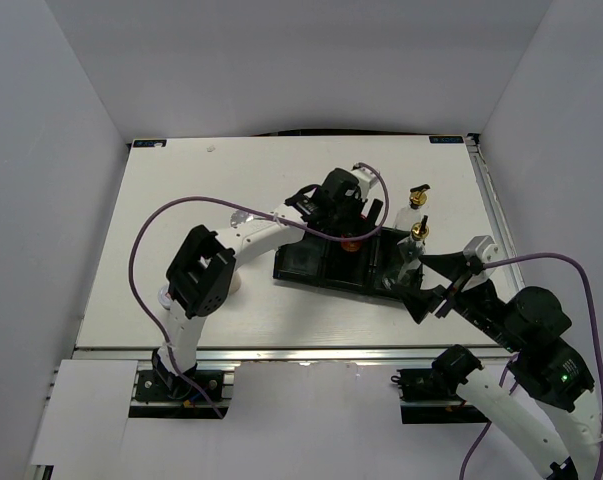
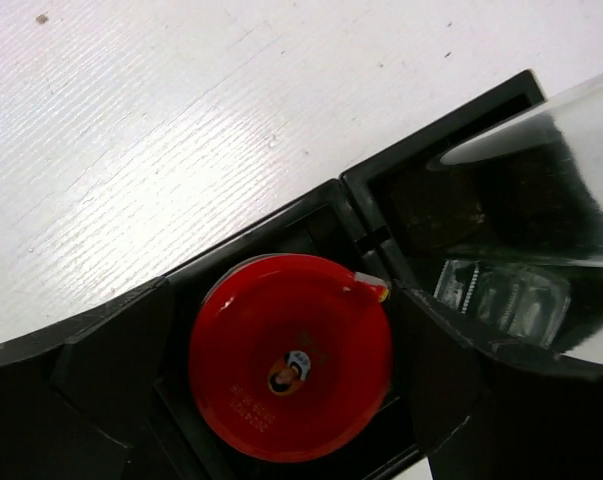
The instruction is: Organize the condiment bottles
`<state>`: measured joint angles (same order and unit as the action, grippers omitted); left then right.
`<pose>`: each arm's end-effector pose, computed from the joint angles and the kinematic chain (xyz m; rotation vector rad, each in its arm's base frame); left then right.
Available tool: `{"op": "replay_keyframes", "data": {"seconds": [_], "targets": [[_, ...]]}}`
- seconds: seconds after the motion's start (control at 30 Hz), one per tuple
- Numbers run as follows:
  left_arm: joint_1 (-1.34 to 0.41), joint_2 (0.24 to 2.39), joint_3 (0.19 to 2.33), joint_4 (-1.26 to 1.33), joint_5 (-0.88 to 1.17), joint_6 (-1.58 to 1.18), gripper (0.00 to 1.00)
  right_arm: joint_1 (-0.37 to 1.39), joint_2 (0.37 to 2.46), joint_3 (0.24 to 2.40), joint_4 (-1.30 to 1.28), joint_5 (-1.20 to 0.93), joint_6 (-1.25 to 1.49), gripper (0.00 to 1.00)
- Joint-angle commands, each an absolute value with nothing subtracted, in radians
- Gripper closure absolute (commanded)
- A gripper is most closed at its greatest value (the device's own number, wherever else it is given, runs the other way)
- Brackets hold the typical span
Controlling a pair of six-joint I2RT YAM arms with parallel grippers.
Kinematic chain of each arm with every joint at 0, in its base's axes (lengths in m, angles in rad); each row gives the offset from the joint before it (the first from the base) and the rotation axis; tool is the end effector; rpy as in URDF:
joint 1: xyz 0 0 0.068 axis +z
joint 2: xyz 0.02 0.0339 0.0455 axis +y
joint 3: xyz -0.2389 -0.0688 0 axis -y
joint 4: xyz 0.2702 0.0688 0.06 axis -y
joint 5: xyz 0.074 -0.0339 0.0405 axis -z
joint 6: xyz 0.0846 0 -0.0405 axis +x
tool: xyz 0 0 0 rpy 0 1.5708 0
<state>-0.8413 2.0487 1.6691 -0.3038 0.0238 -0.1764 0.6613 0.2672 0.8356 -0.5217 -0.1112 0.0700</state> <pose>0.3491 -0.3935 0.1811 0.7687 2.1863 -0.5607 0.1070 0.0952 0.3800 -0.5413 1.4652 0.6653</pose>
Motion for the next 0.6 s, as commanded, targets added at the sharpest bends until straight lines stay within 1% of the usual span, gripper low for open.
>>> {"op": "replay_keyframes", "data": {"seconds": [0.0, 0.13, 0.2, 0.33, 0.4, 0.43, 0.5, 0.53, 0.57], "targets": [[-0.847, 1.951, 1.706, -0.265, 0.017, -0.167, 0.02, 0.661, 0.276, 0.835, -0.495, -0.118, 0.057, 0.11], [-0.847, 1.907, 1.715, -0.288, 0.015, -0.163, 0.02, 0.663, 0.291, 0.836, -0.509, -0.144, 0.054, 0.11], [-0.847, 1.888, 1.738, -0.327, -0.03, -0.16, 0.02, 0.663, 0.307, 0.841, -0.514, -0.164, 0.051, 0.11], [-0.847, 1.795, 1.726, -0.38, -0.225, -0.158, 0.02, 0.663, 0.342, 0.835, -0.515, -0.245, 0.041, 0.11], [-0.847, 1.714, 1.701, -0.394, -0.312, -0.175, 0.02, 0.663, 0.373, 0.824, -0.503, -0.261, 0.049, 0.11], [-0.845, 1.686, 1.674, -0.403, -0.421, -0.19, 0.02, 0.663, 0.385, 0.824, -0.503, -0.265, 0.055, 0.11], [-0.836, 1.596, 1.632, -0.439, -0.53, -0.268, 0.02, 0.663, 0.431, 0.822, -0.5, -0.261, 0.067, 0.11], [-0.828, 1.562, 1.576, -0.454, -0.585, -0.306, 0.02, 0.663, 0.446, 0.813, -0.492, -0.255, 0.084, 0.11], [-0.824, 1.527, 1.542, -0.487, -0.683, -0.392, 0.02, 0.663, 0.478, 0.808, -0.485, -0.252, 0.092, 0.1]]}}
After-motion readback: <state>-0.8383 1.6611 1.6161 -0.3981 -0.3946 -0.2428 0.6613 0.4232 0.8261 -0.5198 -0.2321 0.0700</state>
